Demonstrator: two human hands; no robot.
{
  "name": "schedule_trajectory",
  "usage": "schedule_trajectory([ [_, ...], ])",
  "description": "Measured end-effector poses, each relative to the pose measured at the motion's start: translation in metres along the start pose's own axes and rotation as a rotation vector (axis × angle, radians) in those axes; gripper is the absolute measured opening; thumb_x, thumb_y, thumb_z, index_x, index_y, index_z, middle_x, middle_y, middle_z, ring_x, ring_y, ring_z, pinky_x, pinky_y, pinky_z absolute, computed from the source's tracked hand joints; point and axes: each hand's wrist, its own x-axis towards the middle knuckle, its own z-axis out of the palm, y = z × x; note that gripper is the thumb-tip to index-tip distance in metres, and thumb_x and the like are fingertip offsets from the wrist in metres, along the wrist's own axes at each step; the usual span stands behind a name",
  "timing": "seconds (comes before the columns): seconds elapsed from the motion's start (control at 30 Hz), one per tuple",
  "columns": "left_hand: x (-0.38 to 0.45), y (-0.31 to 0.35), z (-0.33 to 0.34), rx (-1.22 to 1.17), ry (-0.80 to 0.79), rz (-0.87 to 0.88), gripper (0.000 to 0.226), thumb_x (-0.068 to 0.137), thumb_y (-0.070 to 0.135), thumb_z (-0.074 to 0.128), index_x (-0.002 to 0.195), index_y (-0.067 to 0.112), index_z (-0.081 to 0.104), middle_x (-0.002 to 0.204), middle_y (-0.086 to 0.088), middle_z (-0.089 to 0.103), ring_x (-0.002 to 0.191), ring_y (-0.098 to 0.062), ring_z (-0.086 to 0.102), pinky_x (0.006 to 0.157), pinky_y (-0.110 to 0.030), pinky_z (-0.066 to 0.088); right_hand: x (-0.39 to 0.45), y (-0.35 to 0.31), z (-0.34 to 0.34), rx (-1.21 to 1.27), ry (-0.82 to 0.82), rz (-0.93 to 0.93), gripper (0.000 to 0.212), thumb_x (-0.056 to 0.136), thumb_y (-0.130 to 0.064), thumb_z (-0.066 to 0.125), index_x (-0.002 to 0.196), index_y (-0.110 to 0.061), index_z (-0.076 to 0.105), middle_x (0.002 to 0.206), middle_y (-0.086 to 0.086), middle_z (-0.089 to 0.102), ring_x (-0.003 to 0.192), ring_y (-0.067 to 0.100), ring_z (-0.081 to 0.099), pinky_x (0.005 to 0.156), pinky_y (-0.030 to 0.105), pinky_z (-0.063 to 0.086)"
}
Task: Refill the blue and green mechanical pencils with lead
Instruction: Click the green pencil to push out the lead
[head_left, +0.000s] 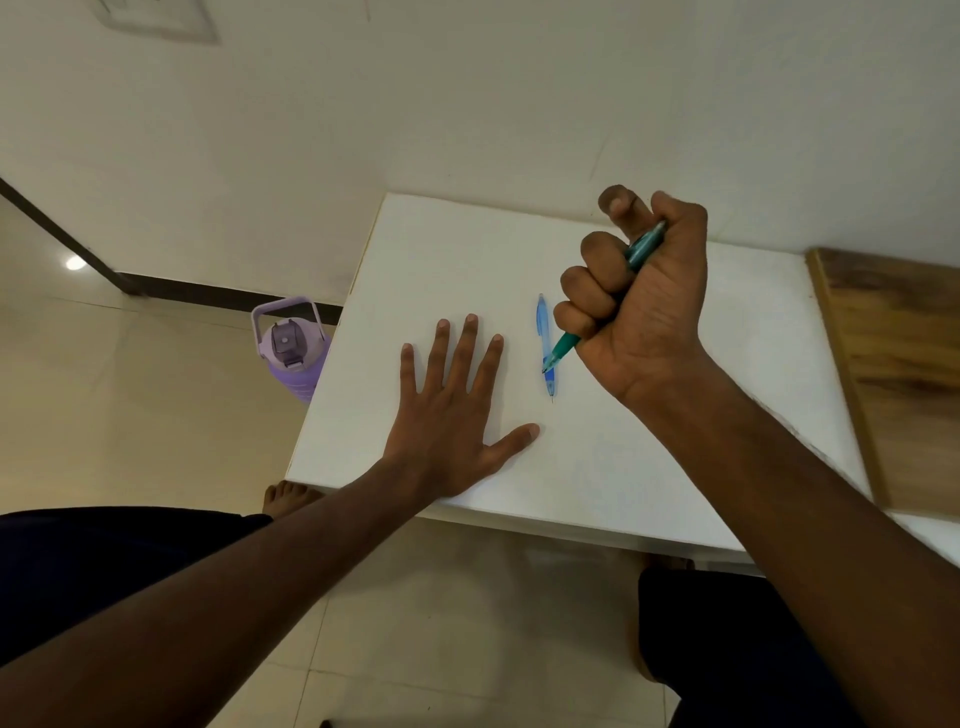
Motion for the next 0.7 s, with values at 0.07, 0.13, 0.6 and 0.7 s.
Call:
schedule_trajectory([
  [0.07,-0.0004,-0.0004,0.0004,-0.002,0.002,0.002,0.108,0.087,0.095,0.014,0.168,0.026,-0.005,0.176,-0.005,-0.018,0.163,-0.035,-0.014,0.125,-0.070,0.007,0.0000,0.0002,0.0002,-0.022,0.016,-0.007,0.038,0.109,-0.031,0.022,0.084,-0.018,0.047,0.043,-0.008,0.032,0.036,0.006,0.024,0.042,0.014,0.024],
  [0.13,-0.0007,-0.0001,0.0001,-0.004,0.005,0.003,0.108,0.087,0.095,0.014,0.169,0.026,-0.005,0.176,-0.005,-0.017,0.163,-0.035,-0.014,0.125,-0.070,0.006,-0.0007,0.0003,0.0003,-0.022,0.013,-0.006,0.038,0.109,-0.031,0.022,0.084,-0.018,0.047,0.043,-0.008,0.031,0.036,0.006,0.024,0.042,0.014,0.024],
  [0.6,-0.0004,0.0002,-0.0001,-0.007,0.004,0.003,0.108,0.087,0.095,0.014,0.169,0.027,-0.005,0.176,-0.005,-0.018,0.163,-0.035,-0.014,0.125,-0.070,0.008,-0.0033,-0.0005,0.0028,-0.023,-0.067,0.002,0.038,0.109,-0.030,0.018,0.080,-0.018,0.041,0.040,-0.009,0.033,0.034,0.005,0.023,0.041,0.013,0.025],
  [0.7,-0.0004,0.0000,0.0012,-0.013,0.013,0.006,0.108,0.087,0.094,0.016,0.169,0.026,-0.004,0.177,-0.005,-0.017,0.163,-0.035,-0.013,0.125,-0.070,0.008,-0.0034,0.0000,0.0024,-0.008,-0.077,0.019,0.039,0.109,-0.036,0.021,0.078,-0.019,0.040,0.041,-0.010,0.031,0.037,0.007,0.017,0.041,0.014,0.022],
])
